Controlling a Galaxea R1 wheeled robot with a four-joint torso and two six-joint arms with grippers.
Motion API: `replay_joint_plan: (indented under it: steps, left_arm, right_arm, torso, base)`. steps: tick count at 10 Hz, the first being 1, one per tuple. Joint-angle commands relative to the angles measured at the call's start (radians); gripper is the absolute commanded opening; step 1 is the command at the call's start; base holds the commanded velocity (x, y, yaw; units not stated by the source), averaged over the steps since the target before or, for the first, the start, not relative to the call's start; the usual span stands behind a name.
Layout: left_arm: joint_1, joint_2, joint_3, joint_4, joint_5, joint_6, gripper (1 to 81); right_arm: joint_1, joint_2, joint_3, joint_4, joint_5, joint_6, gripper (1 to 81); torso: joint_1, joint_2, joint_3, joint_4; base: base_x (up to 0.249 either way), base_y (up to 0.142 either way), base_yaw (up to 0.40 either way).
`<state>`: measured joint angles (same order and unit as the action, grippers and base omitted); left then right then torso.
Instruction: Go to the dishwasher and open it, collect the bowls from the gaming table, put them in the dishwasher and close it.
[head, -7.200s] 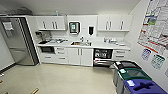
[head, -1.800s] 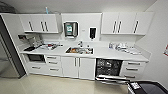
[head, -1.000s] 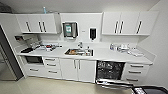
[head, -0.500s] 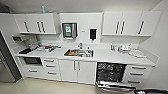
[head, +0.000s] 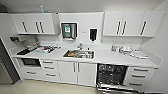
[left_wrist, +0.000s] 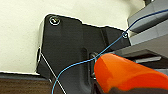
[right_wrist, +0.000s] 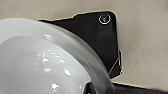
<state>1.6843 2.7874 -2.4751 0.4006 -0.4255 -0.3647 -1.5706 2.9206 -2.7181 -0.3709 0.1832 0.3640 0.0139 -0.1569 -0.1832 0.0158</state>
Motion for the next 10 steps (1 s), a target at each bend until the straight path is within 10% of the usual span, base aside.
replay_joint_plan:
  steps: [1,10]
  left_arm:
    - [-0.021,-0.018,0.004,0.018,0.030,0.003,1.0]
    - [-0.021,-0.018,0.005,0.018,0.031,0.003,1.0]
  right_arm:
    - [0.042,-0.015,0.000,-0.008,-0.033,-0.002,1.0]
    - [0.039,-0.015,0.000,-0.011,-0.033,-0.002,1.0]
  torso:
    - [0.000,0.000,0.000,0.000]
    - [0.000,0.000,0.000,0.000]
  base:
    - [0.114,0.000,0.000]
    - [0.114,-0.062,0.000]
